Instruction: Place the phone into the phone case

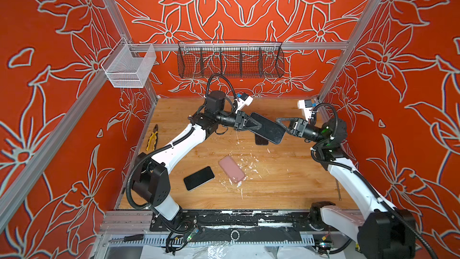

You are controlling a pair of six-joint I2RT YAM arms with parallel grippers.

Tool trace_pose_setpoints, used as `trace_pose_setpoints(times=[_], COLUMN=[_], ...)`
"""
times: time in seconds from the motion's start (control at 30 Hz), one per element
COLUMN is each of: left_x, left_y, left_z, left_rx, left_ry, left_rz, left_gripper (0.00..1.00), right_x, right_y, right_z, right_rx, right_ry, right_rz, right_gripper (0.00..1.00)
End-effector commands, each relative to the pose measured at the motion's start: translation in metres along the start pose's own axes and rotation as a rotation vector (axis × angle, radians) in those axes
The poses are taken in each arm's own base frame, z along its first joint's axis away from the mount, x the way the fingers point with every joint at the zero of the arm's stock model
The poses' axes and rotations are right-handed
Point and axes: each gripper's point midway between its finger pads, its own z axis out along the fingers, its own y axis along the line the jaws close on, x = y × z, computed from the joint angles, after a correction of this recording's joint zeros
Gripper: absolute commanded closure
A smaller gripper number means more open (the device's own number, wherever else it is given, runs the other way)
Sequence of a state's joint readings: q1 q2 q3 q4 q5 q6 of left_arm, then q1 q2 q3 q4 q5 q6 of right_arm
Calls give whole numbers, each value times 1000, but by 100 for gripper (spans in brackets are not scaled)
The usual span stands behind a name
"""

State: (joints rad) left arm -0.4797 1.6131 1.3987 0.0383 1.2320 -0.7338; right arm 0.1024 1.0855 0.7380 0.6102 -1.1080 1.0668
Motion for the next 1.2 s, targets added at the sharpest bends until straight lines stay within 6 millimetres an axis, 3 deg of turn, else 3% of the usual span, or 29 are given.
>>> trace_pose_setpoints(times=[0.0, 0.33, 0.6, 0.73, 0.8, 1.0, 1.17], left_x=[-7, -14, -22, -29, -34, -44, -49], left_y=[-29, -27, -23, -23, -22, -15, -3], left_z=[-2, -1, 1, 0, -1, -4, -2], left_rx=[43, 38, 28, 17, 12, 38, 66], left_ry=[-7, -29, -52, -92, -123, -232, -308], left_rz=[101, 100, 90, 87, 77, 25, -24], left_gripper=[100, 100, 100, 95, 85, 72, 70], right_x=[12, 24, 24, 18, 11, -11, -24], right_y=[10, 15, 15, 9, 5, 0, -4], right_z=[4, 7, 5, 4, 2, -4, -8], right_rx=[-44, -71, -53, -16, 8, 55, 70], right_ry=[50, 88, 71, 17, -32, -184, -274], right_rz=[-51, -39, -38, -16, -9, 20, 40], right_gripper=[26, 61, 99, 100, 100, 100, 100])
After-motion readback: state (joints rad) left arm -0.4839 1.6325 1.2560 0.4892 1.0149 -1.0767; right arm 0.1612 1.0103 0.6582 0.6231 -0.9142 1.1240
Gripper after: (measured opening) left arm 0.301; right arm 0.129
